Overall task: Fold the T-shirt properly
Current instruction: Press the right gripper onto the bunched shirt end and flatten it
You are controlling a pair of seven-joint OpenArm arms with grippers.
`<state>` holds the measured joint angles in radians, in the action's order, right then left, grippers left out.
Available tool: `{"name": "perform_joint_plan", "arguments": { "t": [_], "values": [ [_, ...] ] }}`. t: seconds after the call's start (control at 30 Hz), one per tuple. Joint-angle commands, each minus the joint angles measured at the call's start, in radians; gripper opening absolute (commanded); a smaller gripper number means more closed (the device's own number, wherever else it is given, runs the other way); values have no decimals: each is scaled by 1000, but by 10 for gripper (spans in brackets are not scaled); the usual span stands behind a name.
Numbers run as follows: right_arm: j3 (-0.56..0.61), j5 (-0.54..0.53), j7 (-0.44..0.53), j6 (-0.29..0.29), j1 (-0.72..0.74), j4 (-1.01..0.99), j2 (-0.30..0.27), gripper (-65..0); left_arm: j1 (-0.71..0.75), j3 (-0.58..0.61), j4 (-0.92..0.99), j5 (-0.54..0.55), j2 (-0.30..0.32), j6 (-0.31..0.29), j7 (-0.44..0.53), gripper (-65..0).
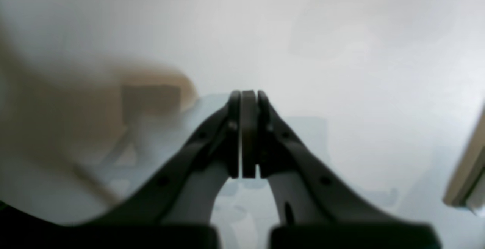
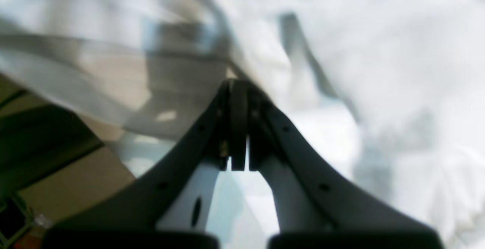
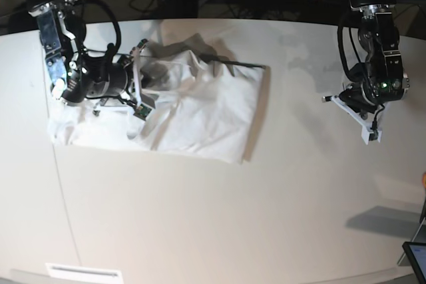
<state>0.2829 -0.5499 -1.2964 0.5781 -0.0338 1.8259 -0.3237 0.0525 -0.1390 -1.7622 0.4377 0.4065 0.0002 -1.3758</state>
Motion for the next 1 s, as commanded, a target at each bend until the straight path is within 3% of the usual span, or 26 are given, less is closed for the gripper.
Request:
{"name": "perform_joint_plan", "arguments": {
  "t": [0.0,0.13,0.3,0.43,0.67,0.73,0.9,0.97],
  "values": [
    [-11,-6,13,4,18,31,-27,-650,-13,-12,-2,-6,16,4,11,-633],
    [-83,-6,19,4,12,57,-79,-650,-4,-6,40,-1,18,4,77,-633],
    [-172,-9,18,4,-44,61,-81,-650,-3,-4,98,0,18,4,112,-633],
    [-172,-12,13,6,-33,137,-78,-650,-4,-4,98,0,18,2,140,-633],
    [-179,-83,-24,6,94,145,22,-635,-6,-4,95,0,18,2,141,-633],
    [-179,-83,-27,4,116,130,59,-569,-4,-4,97,0,18,2,141,-633],
    [-179,-83,-27,4,160,54,110,-200,-1,-6,98,0,19,2,141,-633],
    [-179,-83,-24,4,160,50,110,-125,10,-11,97,0,19,2,141,-633]
  ]
}}
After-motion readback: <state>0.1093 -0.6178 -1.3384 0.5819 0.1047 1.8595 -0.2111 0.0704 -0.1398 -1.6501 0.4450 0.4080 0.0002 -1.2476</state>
